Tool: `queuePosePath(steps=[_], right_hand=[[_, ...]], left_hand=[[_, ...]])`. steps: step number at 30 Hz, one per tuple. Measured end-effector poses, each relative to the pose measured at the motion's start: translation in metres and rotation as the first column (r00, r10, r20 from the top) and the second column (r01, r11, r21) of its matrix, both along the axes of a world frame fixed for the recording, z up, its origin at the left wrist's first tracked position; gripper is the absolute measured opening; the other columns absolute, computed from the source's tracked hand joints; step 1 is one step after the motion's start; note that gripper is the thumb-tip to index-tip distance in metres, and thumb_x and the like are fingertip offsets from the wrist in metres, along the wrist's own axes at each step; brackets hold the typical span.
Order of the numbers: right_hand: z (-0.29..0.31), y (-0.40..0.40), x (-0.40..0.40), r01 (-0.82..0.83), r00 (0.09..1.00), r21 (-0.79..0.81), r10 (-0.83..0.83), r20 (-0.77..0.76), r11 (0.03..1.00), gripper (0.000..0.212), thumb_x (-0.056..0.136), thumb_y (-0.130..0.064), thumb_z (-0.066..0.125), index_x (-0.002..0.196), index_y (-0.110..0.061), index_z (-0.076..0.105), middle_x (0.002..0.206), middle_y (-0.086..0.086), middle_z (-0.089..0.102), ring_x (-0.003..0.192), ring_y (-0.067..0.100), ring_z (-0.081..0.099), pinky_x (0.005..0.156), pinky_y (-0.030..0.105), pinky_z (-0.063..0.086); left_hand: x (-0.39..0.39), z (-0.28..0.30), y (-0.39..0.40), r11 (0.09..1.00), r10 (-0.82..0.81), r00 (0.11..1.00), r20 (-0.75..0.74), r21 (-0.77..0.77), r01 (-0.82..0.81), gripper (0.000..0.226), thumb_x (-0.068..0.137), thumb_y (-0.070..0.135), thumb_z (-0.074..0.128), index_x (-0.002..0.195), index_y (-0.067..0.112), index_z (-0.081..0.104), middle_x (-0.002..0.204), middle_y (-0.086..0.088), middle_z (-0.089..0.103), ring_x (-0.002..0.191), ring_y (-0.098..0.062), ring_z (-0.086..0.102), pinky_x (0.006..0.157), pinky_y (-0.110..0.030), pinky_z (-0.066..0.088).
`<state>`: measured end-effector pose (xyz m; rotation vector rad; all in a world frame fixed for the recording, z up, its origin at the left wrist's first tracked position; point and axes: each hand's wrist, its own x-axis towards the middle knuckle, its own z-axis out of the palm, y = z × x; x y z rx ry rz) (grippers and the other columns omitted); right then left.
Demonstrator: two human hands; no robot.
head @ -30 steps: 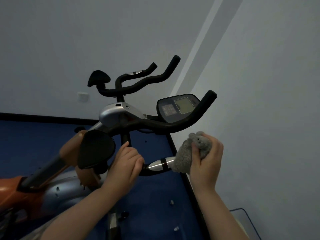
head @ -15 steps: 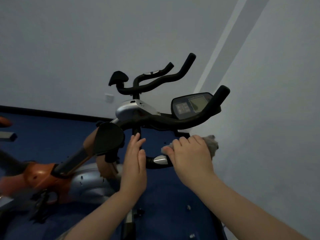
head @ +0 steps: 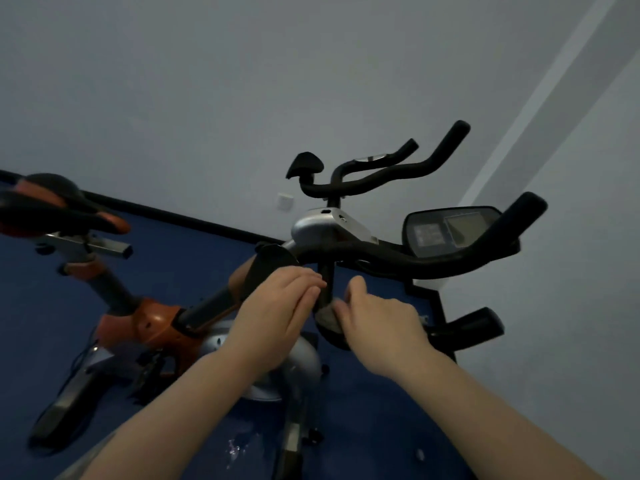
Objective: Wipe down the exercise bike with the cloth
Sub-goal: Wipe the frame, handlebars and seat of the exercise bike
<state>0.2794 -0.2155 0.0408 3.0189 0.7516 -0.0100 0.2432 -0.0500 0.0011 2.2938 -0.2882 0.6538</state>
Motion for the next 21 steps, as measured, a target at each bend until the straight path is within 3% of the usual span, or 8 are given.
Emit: queuePosePath(steps=[3,7,12,16,19,21], right_hand=[[-0.007,-0.012,-0.014,-0.029,0.993,-0.047,0.034,0.116,0.998,0.030,0.101,-0.051,0.020,0.111,-0.024,0.031,0.100,-0.005,0.058,0.081,0.020,0.059,0.062,0.035,0.030],[-0.020,0.031,-0.005,0.054,0.997,-0.029,-0.052,0.064,0.998,0.029,0.104,-0.044,0.022,0.119,-0.020,0.030,0.107,-0.001,0.056,0.086,0.022,0.063,0.061,0.034,0.033],[-0.026,0.042,-0.013,0.201,0.978,0.074,-0.204,0.039,0.977,0.030,0.100,-0.052,0.034,0.106,-0.025,0.024,0.102,-0.006,0.052,0.083,0.015,0.060,0.056,0.030,0.029],[-0.022,0.056,0.000,0.303,0.952,0.200,-0.307,-0.012,0.932,0.033,0.098,-0.050,0.043,0.096,-0.028,0.019,0.098,-0.007,0.046,0.072,0.017,0.056,0.049,0.029,0.024],[-0.019,0.077,0.026,0.455,0.887,0.430,-0.438,-0.144,0.780,0.028,0.098,-0.042,0.050,0.099,-0.025,0.027,0.102,-0.002,0.048,0.075,0.020,0.056,0.052,0.032,0.032],[-0.020,0.080,0.026,0.499,0.856,0.471,-0.498,-0.139,0.727,0.031,0.096,-0.043,0.052,0.099,-0.027,0.027,0.103,-0.005,0.044,0.072,0.016,0.053,0.052,0.030,0.034]], left_hand=[[0.008,0.004,0.025,1.000,0.021,0.999,0.033,0.022,-0.022,0.035,0.101,0.028,0.038,0.113,0.013,0.068,0.116,0.006,0.062,0.112,-0.001,0.049,0.102,-0.007,0.030],[0.035,-0.005,0.045,0.999,-0.006,0.999,-0.052,0.045,0.008,0.025,0.099,0.021,0.052,0.117,0.015,0.068,0.125,0.004,0.060,0.121,-0.010,0.049,0.108,-0.034,0.037],[0.053,-0.016,0.058,0.982,-0.181,0.981,-0.076,0.036,0.184,0.027,0.089,0.035,0.061,0.113,0.025,0.069,0.124,0.013,0.060,0.127,-0.005,0.044,0.111,-0.027,0.028],[0.082,-0.011,0.078,0.969,-0.248,0.964,-0.093,-0.001,0.249,0.023,0.090,0.039,0.051,0.102,0.030,0.068,0.102,0.023,0.061,0.100,0.005,0.050,0.094,-0.022,0.039],[0.103,-0.016,0.083,0.966,-0.245,0.956,-0.160,0.045,0.255,0.022,0.090,0.048,0.048,0.093,0.031,0.062,0.090,0.020,0.055,0.083,0.002,0.047,0.074,-0.021,0.040],[0.105,-0.028,0.083,0.974,-0.226,0.961,-0.161,-0.049,0.221,0.023,0.088,0.051,0.048,0.084,0.030,0.056,0.086,0.017,0.051,0.078,0.000,0.048,0.066,-0.017,0.035]])
